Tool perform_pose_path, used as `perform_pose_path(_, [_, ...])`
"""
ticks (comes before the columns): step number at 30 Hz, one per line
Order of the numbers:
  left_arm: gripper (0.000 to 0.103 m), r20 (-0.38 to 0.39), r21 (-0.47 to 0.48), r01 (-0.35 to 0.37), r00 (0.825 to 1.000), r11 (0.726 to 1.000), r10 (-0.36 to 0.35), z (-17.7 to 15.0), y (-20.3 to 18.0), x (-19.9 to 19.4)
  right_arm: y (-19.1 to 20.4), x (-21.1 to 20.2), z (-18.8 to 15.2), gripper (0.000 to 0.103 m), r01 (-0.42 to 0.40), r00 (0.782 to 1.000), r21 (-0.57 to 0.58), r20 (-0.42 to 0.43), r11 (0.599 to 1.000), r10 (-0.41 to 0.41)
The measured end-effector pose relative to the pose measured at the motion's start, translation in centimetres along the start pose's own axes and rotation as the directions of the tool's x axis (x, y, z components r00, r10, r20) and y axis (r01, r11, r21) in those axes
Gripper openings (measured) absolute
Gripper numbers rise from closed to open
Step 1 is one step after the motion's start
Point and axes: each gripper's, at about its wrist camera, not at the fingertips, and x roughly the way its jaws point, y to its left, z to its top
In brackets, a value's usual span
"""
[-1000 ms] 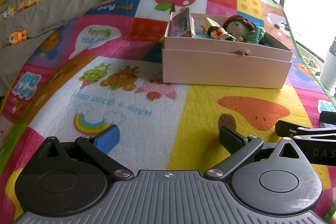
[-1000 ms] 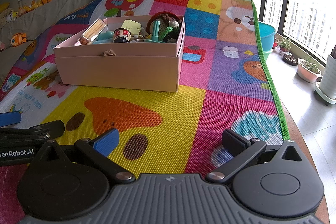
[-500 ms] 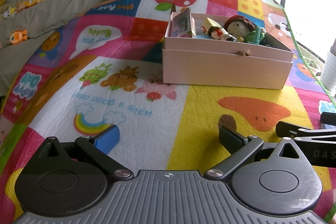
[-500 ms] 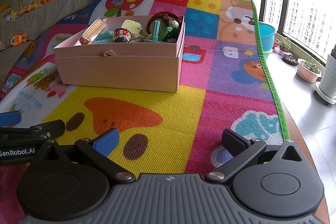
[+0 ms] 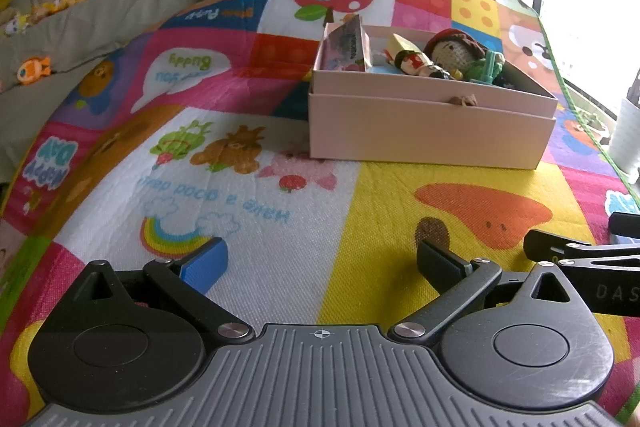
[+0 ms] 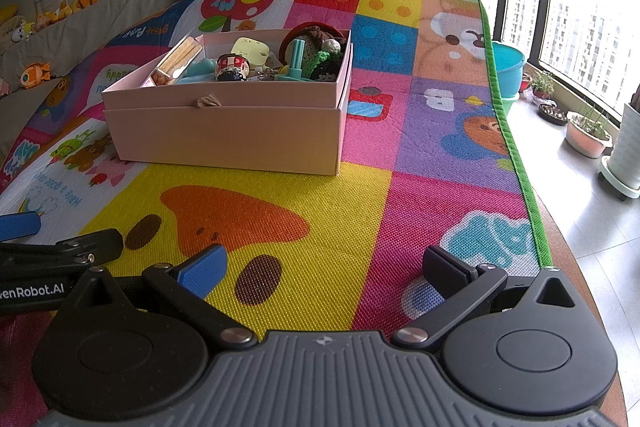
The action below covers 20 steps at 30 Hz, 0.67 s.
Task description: Organize objects
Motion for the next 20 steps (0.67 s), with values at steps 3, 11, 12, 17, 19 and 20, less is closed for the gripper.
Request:
perform_pose_path(3, [0.103, 0.000, 0.001, 0.001, 1.000, 1.000, -0.001, -0.04, 0.08, 0.02, 0.01, -0.01, 0.00, 0.103, 0.000, 1.000, 0.000, 0.000, 1.000, 0.000])
perform_pose_path(11, [0.103, -0.001, 0.006, 0.000, 1.000, 1.000, 0.000, 0.01, -0.05, 0.07, 0.02, -0.02, -0.02, 0.103, 0.000, 1.000, 0.000, 0.000, 1.000, 0.000])
perform_pose_path(12, [0.103, -0.001, 0.005, 0.000, 1.000, 1.000, 0.000, 0.01, -0.07, 0.07, 0.01, -0.06, -0.05, 0.103, 0.000, 1.000, 0.000, 0.000, 1.000, 0.000])
perform_pose_path(17, [0.103, -0.001, 0.005, -0.004, 1.000, 1.000, 0.004, 0.09, -0.08, 0.13, 0.01, -0.05, -0.04, 0.103, 0.000, 1.000, 0.000, 0.000, 1.000, 0.000])
perform_pose_path(19, [0.103, -0.002, 0.003, -0.006, 1.000, 1.000, 0.006, 0.16, -0.17, 0.18, 0.01, -0.03, -0.03, 0.103, 0.000, 1.000, 0.000, 0.000, 1.000, 0.000])
perform_pose_path(20, [0.103, -0.003, 0.003, -0.007, 1.000, 1.000, 0.007, 0.21, -0.23, 0.22, 0.01, -0.04, -0.04, 0.103, 0.000, 1.000, 0.000, 0.000, 1.000, 0.000])
